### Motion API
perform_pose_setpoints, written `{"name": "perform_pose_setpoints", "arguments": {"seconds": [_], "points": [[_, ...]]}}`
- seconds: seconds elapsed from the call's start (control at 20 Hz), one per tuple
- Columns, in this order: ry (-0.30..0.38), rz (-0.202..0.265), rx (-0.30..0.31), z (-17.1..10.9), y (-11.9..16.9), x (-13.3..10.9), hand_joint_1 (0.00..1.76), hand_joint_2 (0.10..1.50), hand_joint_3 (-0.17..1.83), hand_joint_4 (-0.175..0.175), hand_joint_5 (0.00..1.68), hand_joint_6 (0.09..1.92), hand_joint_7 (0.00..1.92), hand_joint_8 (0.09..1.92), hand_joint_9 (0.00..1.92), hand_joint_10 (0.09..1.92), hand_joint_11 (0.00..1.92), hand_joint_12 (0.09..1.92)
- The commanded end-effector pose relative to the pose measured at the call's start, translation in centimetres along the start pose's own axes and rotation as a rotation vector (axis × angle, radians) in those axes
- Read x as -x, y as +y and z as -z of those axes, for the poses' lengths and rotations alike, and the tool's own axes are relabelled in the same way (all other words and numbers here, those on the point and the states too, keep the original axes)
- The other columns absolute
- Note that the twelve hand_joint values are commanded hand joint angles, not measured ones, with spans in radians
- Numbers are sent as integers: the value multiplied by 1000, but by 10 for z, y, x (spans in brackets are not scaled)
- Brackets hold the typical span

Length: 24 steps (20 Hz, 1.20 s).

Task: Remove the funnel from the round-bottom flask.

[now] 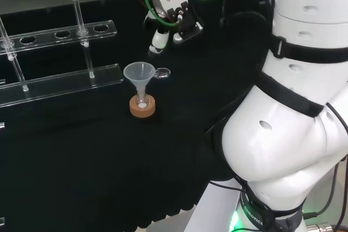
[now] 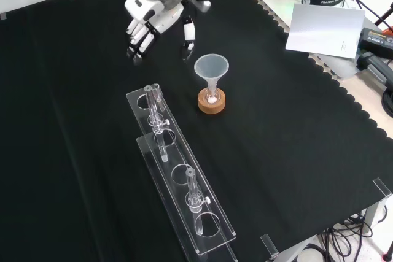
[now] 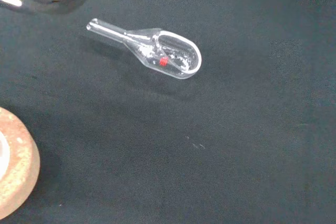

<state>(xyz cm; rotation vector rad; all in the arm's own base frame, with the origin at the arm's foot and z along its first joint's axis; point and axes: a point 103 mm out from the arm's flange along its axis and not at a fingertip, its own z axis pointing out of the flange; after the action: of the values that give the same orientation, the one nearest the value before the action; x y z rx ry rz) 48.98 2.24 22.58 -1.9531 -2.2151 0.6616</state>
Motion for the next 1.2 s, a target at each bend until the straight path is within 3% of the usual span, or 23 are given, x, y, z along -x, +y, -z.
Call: {"name": "perform_pose_setpoints", "arguments": {"seconds": [0.05, 0.35, 0.55, 0.7, 1.0, 1.2], "points": [[19, -46, 40, 15, -35, -2, 770, 629, 427, -2, 335, 87, 112, 618, 355, 651, 265, 1354], [11, -74, 68, 30, -64, -6, 767, 633, 425, -2, 343, 87, 127, 621, 369, 651, 267, 1355], [38, -61, 77, 35, -87, -20, 765, 634, 422, -2, 340, 87, 190, 641, 420, 659, 289, 1363], [95, -48, 45, 34, -100, -32, 757, 632, 419, -6, 295, 87, 194, 639, 439, 657, 331, 1373], [90, -20, -28, 27, -108, -62, 720, 635, 398, -9, 203, 87, 85, 633, 388, 663, 343, 1388], [103, -11, -67, 21, -105, -73, 673, 651, 359, -1, 112, 87, 5, 505, 268, 715, 300, 1413]]}}
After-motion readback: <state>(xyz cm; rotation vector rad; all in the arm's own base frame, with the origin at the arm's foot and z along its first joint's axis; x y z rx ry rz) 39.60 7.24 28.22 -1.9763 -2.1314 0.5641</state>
